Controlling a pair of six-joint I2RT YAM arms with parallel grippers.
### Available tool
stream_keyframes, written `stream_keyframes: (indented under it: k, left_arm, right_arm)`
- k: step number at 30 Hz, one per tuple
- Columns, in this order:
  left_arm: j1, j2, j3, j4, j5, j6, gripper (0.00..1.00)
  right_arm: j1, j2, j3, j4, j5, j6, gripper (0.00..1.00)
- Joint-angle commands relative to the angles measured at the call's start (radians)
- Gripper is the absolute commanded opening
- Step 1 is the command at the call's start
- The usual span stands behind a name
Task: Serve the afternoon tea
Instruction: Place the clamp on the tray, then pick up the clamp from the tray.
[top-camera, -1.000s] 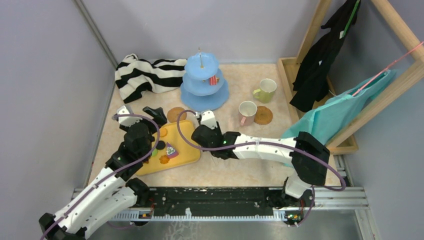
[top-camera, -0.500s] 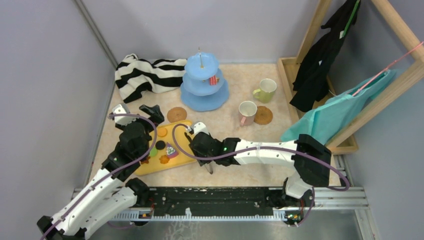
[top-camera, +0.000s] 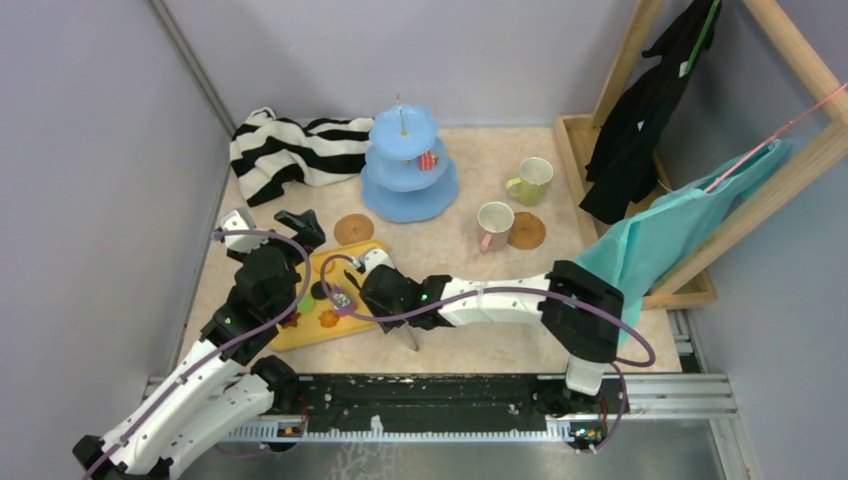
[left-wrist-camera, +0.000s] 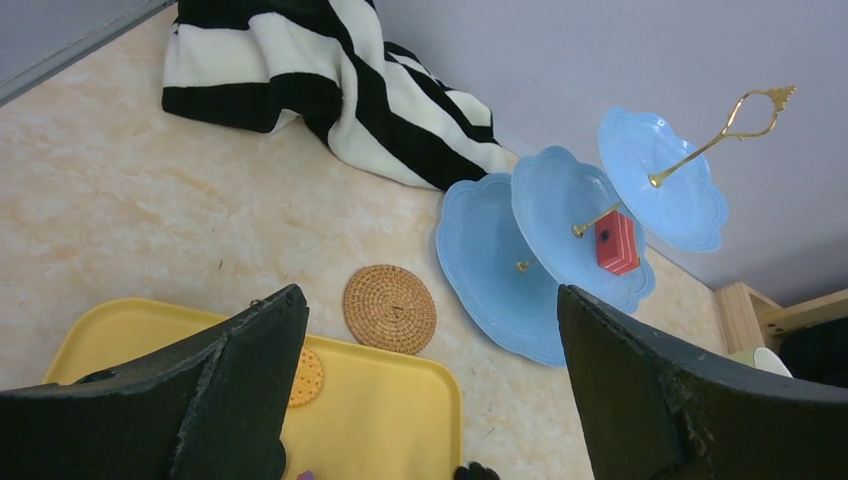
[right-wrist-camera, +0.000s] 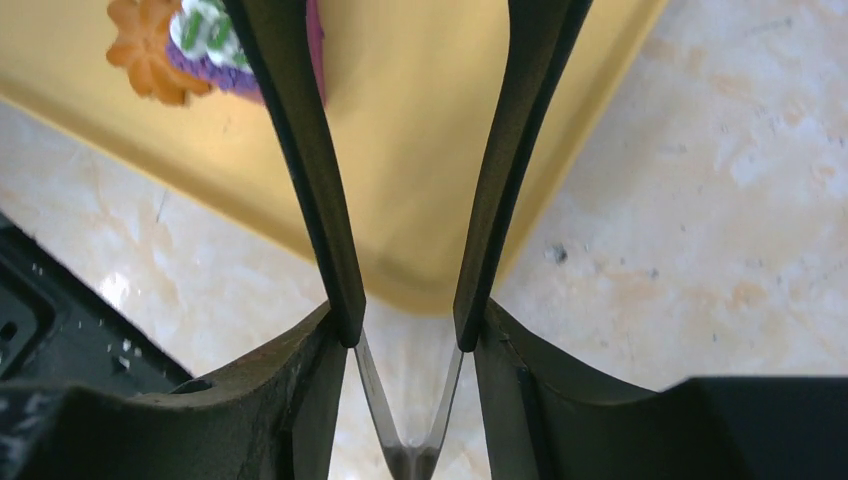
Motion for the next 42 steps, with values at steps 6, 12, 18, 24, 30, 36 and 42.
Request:
stream_keyframes:
  k: [6, 12, 18, 24, 30, 36, 42]
  left_arm:
    - [0.004, -0.034, 0.024, -0.013, -0.028, 0.021, 0.99]
    - [0.005, -0.034, 0.011, -0.006, -0.026, 0.022, 0.99]
    - [0.004, -0.026, 0.005, 0.009, -0.029, 0.025, 0.99]
    - [0.004, -0.033, -0.002, 0.012, -0.040, 0.018, 0.99]
    - [0.005, -0.041, -0.002, 0.002, -0.051, 0.014, 0.99]
    - [0.005, -0.050, -0.003, -0.010, -0.055, 0.014, 0.99]
    - [0.005, -0.049, -0.006, -0.013, -0.049, 0.006, 0.99]
  right_arm:
    - [-0.019, 0.134, 0.219, 0.029, 0.083, -0.060, 0.46]
    - [-0.056, 0.180, 0.284, 0.010, 0.068, -0.071, 0.46]
    - [-0.074, 0.240, 0.338, 0.002, 0.069, -0.087, 0.47]
    - [-0.092, 0.266, 0.331, 0.037, 0.055, -0.085, 0.56]
    - [-0.099, 0.264, 0.326, 0.054, 0.057, -0.102, 0.70]
    - [-0.099, 0.220, 0.268, 0.080, 0.030, -0.102, 0.71]
    - [-0.100, 0.148, 0.127, 0.198, -0.011, -0.113, 0.70]
